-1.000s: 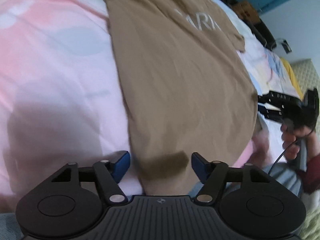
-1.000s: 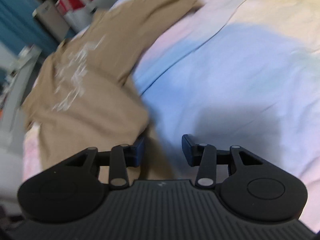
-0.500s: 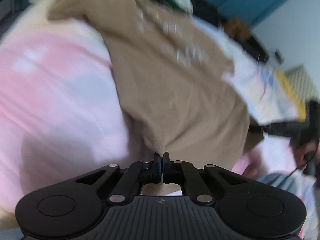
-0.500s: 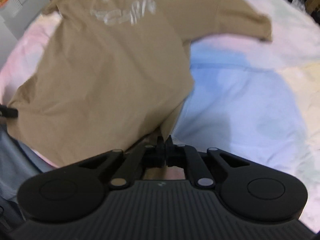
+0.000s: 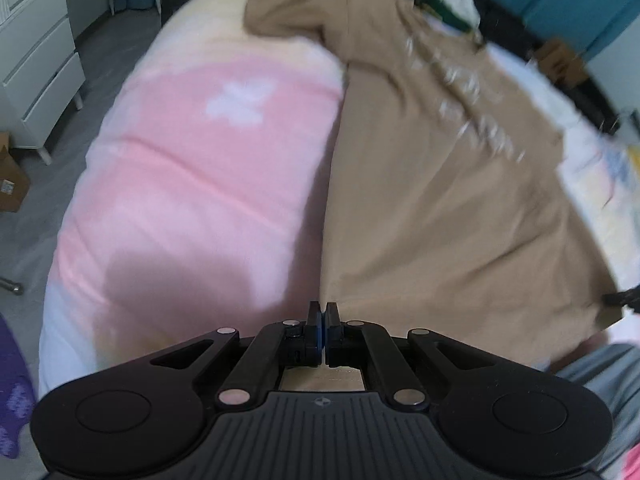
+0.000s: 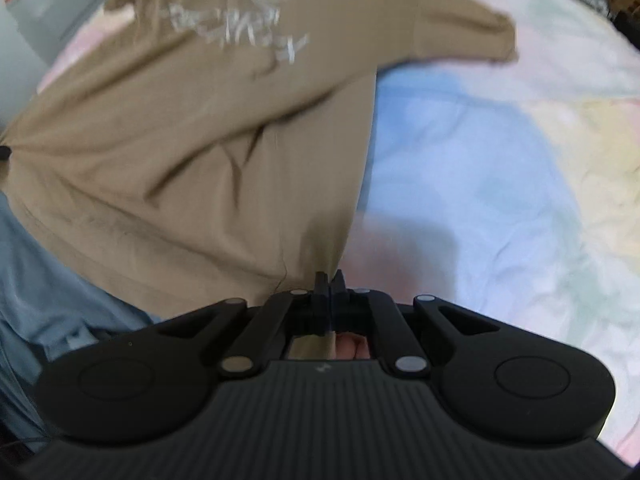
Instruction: Fold clothes
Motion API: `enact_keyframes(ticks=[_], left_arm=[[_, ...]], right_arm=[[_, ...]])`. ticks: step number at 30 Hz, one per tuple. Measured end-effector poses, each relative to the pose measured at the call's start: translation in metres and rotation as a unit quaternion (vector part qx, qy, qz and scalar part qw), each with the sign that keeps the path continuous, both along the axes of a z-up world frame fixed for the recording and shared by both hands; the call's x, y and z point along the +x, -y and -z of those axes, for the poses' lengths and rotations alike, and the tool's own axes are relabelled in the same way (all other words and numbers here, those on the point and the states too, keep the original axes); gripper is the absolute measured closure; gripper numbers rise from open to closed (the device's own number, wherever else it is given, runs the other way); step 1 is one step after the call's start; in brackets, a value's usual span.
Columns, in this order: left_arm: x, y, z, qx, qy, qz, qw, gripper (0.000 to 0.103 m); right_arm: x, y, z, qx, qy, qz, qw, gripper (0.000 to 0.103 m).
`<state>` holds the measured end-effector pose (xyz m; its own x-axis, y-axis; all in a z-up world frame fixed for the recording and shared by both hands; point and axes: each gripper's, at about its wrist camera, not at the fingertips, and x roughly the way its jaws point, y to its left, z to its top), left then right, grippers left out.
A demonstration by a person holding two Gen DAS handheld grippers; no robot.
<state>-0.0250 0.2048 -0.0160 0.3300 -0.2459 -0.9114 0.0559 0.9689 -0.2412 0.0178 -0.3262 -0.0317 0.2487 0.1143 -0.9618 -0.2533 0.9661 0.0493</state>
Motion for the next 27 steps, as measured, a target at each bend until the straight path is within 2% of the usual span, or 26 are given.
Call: enact_keyframes(ticks=[5,7,9,11,12,13,15,17,19,20,22,24,27], left_arm=[[0.000,0.019,-0.007,0.028,0.019,0.016,0.9993,0.100],[-0.004,0.017,-0.011,0.043,0.030,0.022,0.9984,0.087],[-0.011,0.021,-0.016,0.055,0.049,0.030,0.9969,0.060],[-0.015,0.025,-0.022,0.065,0.070,0.038,0.9947,0.051],[-0.014,0.031,-0.023,0.070,0.082,0.041,0.9933,0.047],[-0.013,0.037,-0.025,0.074,0.094,0.044,0.9918,0.045],[-0.014,0.048,-0.031,0.074,0.117,0.049,0.9892,0.040],[-0.015,0.064,-0.037,0.066,0.138,0.059,0.9865,0.039],[-0.012,0.085,-0.038,0.058,0.159,0.069,0.9832,0.038],[-0.009,0.096,-0.037,0.053,0.169,0.072,0.9816,0.037],[0.000,0.119,-0.034,0.037,0.183,0.072,0.9798,0.036],[0.012,0.141,-0.029,0.015,0.194,0.069,0.9785,0.036],[0.032,0.174,-0.019,0.006,0.218,0.060,0.9741,0.030]], right_arm=[[-0.004,-0.009,0.011,-0.002,-0.005,-0.002,1.000,0.097],[-0.003,-0.004,0.007,0.011,0.005,0.023,1.000,0.096],[0.000,0.004,-0.001,0.034,0.015,0.051,0.998,0.095],[0.001,0.010,-0.007,0.066,0.024,0.076,0.995,0.092],[0.001,0.013,-0.009,0.079,0.030,0.086,0.993,0.086],[0.001,0.014,-0.012,0.087,0.038,0.095,0.991,0.076],[-0.001,0.011,-0.016,0.086,0.066,0.108,0.988,0.067],[-0.002,0.007,-0.020,0.068,0.102,0.124,0.985,0.067],[0.004,0.010,-0.023,0.081,0.141,0.158,0.974,0.067],[0.008,0.012,-0.025,0.088,0.161,0.176,0.967,0.067],[0.021,0.021,-0.022,0.156,0.175,0.236,0.943,0.067],[0.037,0.034,-0.014,0.240,0.175,0.310,0.903,0.067],[0.066,0.055,0.011,0.336,0.167,0.419,0.827,0.065]])
